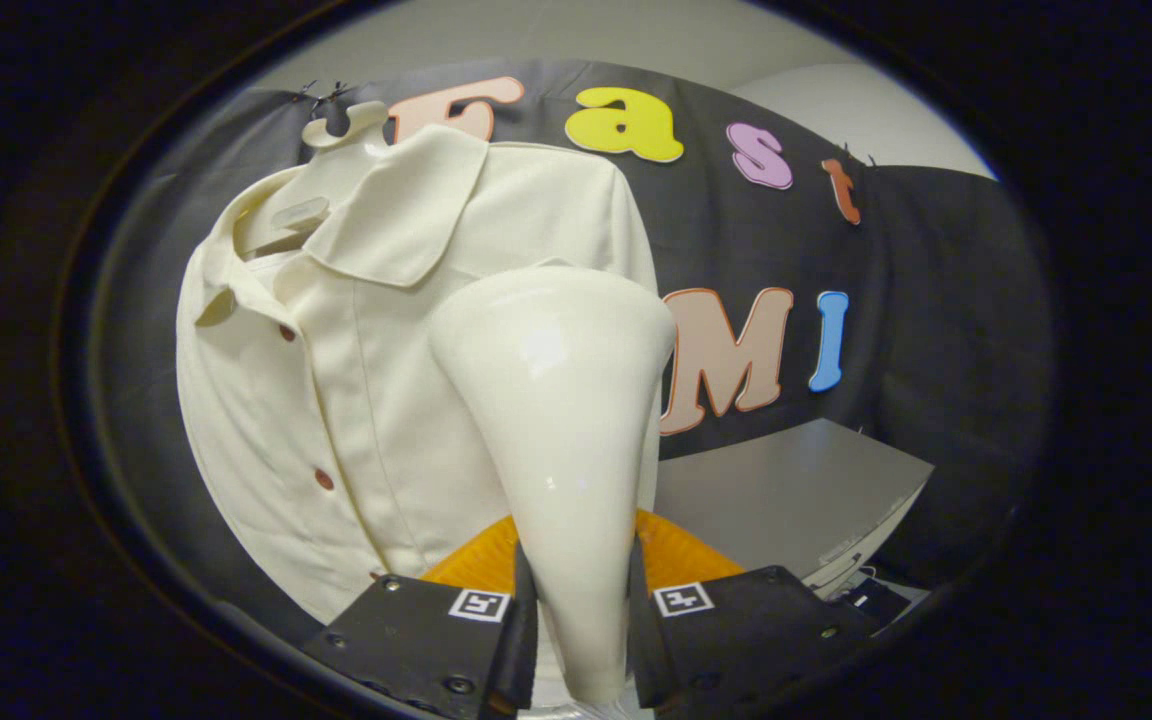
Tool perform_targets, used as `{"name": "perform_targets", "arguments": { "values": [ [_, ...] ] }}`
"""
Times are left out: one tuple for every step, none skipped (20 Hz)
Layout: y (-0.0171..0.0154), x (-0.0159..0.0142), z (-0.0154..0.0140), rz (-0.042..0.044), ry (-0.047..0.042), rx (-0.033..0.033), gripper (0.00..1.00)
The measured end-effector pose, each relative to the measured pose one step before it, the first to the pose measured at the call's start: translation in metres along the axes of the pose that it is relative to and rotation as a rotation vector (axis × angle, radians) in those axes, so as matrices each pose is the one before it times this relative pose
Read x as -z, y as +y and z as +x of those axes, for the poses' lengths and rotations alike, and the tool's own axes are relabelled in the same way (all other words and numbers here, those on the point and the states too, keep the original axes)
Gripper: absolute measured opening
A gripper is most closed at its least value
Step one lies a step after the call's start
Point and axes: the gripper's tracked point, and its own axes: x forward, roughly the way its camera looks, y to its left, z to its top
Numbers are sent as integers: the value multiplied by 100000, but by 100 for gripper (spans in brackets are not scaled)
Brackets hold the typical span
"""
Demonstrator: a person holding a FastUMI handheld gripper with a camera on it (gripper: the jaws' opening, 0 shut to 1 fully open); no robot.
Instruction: Iron the clothes twice with a garment steamer, once on the left side and once on the right side.
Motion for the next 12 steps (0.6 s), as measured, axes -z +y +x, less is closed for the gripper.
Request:
{"name": "perform_targets", "arguments": {
  "values": [
    [-168,706,81,-695,203,1075,38],
    [-105,648,47,106,-224,741,38],
    [-88,466,5,1847,-873,776,38],
    [-5,401,-63,2541,-1533,372,38],
    [-18,456,73,1412,-1328,814,38],
    [-119,786,127,-108,156,1090,38],
    [-18,997,-5,-689,941,805,38],
    [28,996,168,-429,1488,466,38],
    [-31,1278,112,-232,1819,331,38],
    [-36,1070,125,0,1369,698,38],
    [-76,1078,12,-71,1463,568,38],
    [-29,1099,9,552,1055,438,38]
  ]
}}
